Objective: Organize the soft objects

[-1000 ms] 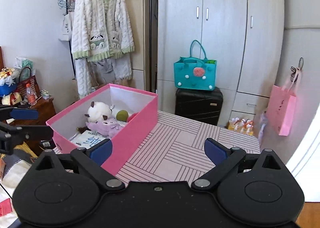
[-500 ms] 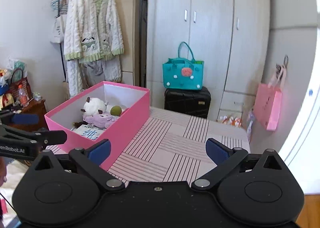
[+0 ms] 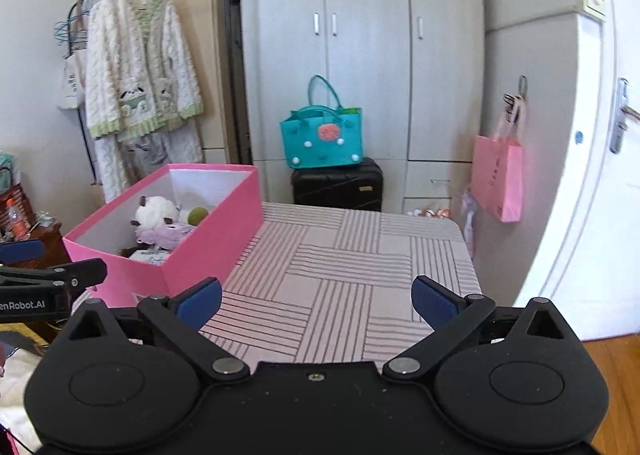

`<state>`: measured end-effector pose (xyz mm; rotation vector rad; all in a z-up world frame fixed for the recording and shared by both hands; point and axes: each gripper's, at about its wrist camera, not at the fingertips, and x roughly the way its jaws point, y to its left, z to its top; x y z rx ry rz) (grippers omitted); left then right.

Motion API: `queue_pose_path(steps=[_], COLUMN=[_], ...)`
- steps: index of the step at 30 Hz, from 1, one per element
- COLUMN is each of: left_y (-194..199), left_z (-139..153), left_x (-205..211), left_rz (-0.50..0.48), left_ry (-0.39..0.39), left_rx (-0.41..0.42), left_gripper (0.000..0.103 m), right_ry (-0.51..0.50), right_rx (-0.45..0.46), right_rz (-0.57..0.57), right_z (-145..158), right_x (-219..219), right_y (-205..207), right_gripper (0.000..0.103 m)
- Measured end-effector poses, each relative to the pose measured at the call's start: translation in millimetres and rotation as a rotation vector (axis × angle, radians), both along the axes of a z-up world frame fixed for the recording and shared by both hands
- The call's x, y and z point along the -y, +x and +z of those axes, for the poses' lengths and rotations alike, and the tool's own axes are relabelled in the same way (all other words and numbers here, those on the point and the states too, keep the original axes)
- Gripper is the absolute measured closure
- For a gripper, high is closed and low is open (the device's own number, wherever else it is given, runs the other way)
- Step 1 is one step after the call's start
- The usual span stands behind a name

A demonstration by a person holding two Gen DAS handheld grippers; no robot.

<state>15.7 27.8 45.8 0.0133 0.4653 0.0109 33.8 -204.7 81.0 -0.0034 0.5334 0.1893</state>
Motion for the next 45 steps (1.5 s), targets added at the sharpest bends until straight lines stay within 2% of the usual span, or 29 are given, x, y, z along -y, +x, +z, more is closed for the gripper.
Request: queue_pose_path(steps=[7,24,36,45], left_y=[-1,-4,-4,-5], left_z=[-2,-1,-5,-6], left_x=[1,1,5,9], left_rz=[0.009,0.052,0.035,0.024], left_ry=[0.004,0.019,0.078,0.089], left_rx=[-0.006,-0.012,-0.021,-0.023], left_gripper=[0.000,0.000,0.000,0.000], right_ry=[0.003,-0.032,-0.076,-0.071], right_rx=[-0.002,0.010,0.067,0.068], right_rz=[-0.046,-0.044,-0.061,-0.074], right_z=[-8,-8,-13,-14], right_x=[2,-4,-8,-4], right_y=[-10,-17,-25,-23], right_gripper=[0.001,0.001,0.001,0.001])
